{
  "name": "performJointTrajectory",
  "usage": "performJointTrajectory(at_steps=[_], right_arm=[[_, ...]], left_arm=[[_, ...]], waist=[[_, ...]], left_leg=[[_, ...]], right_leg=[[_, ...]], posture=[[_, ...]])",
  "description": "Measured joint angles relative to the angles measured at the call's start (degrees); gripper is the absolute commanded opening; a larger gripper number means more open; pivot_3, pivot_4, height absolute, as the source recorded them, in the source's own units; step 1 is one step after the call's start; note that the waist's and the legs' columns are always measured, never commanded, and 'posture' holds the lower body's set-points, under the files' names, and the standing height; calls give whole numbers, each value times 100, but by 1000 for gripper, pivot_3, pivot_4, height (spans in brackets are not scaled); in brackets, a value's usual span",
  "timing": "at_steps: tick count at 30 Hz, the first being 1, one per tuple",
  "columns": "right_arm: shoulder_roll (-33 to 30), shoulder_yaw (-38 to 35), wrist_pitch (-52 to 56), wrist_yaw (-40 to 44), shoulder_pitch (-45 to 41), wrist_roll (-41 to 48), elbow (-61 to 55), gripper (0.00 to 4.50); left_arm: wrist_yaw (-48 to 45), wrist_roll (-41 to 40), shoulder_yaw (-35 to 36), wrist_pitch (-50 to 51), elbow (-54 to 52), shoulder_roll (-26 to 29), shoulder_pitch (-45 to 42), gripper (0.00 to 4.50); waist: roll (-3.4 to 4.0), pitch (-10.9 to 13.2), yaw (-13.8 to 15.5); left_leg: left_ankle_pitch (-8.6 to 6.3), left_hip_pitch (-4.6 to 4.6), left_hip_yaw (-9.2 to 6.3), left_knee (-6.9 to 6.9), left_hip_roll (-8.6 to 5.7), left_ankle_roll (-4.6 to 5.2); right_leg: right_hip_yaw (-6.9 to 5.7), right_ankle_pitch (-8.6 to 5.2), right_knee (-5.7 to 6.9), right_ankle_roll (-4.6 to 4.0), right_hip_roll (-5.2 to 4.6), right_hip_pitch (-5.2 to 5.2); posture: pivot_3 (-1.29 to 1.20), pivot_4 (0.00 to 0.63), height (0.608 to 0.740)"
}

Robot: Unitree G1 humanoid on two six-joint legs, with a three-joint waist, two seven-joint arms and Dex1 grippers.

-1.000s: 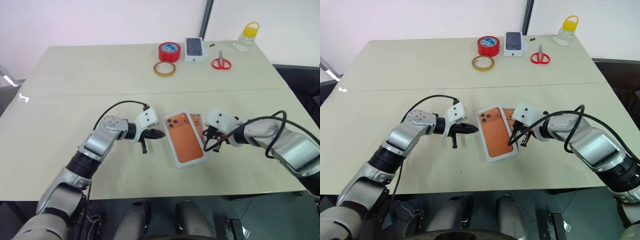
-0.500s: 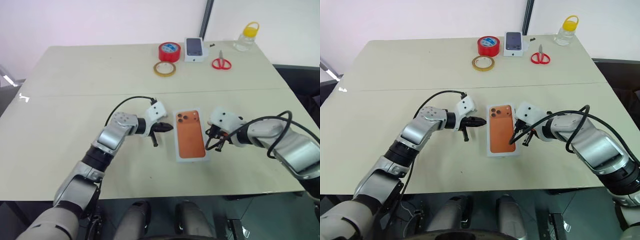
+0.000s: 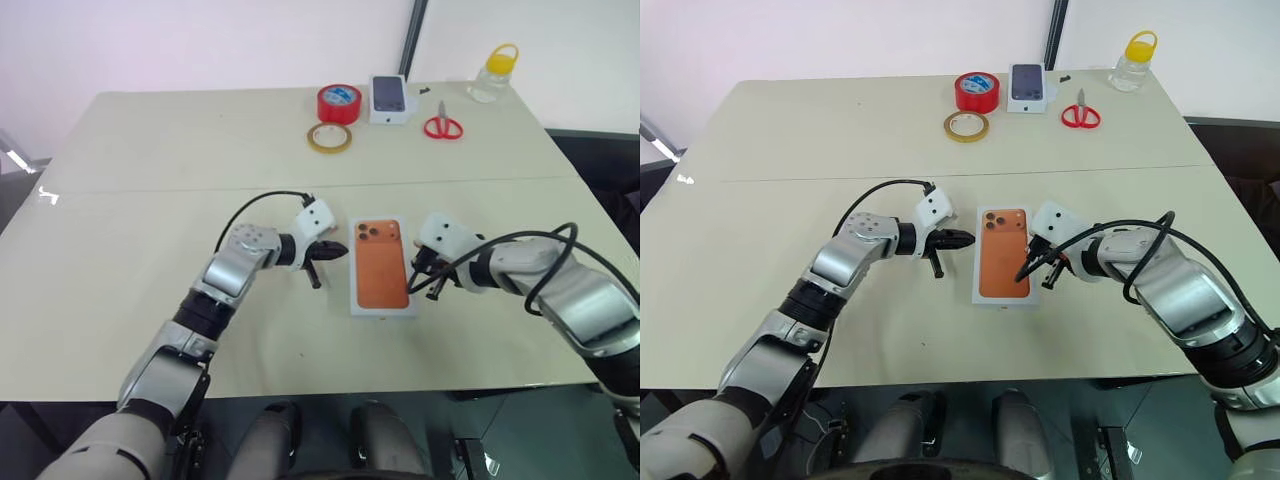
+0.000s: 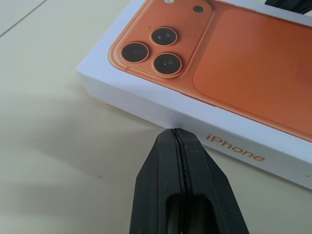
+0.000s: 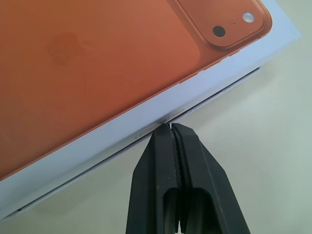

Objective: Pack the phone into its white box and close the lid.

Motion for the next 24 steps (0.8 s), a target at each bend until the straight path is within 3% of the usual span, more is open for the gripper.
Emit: performJointTrajectory(at_steps=[24], right_arm=[[-55,-353,-175,253,9,-168,110,49]], left_arm=[[-193,-121,86,272,-515,96,254,0]], waist=[[0,0,3]], left_leg=[[1,0,0,1,0,-1]], right_leg=[[0,0,1,0,0,0]], posture=[[0,150,740]])
